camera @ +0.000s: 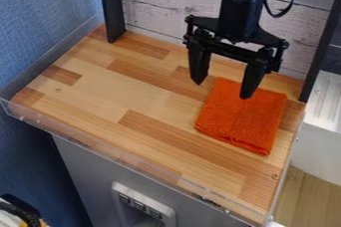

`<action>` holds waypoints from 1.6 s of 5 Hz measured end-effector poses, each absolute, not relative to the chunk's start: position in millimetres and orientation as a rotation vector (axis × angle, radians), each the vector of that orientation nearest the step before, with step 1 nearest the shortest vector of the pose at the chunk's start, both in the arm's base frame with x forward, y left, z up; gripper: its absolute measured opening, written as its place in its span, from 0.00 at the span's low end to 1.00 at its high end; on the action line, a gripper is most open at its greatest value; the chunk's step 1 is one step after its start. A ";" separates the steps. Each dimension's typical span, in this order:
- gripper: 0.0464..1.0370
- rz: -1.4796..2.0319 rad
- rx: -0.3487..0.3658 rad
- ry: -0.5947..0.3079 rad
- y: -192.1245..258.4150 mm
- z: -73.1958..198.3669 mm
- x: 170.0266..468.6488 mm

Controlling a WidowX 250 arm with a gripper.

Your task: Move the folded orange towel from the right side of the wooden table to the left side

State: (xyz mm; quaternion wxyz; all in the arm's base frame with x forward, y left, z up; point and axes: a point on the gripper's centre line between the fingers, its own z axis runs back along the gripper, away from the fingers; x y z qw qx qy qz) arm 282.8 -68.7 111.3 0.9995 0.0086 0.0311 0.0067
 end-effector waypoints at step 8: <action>0.32 0.521 -0.021 -0.038 -85.0 77.3 324.7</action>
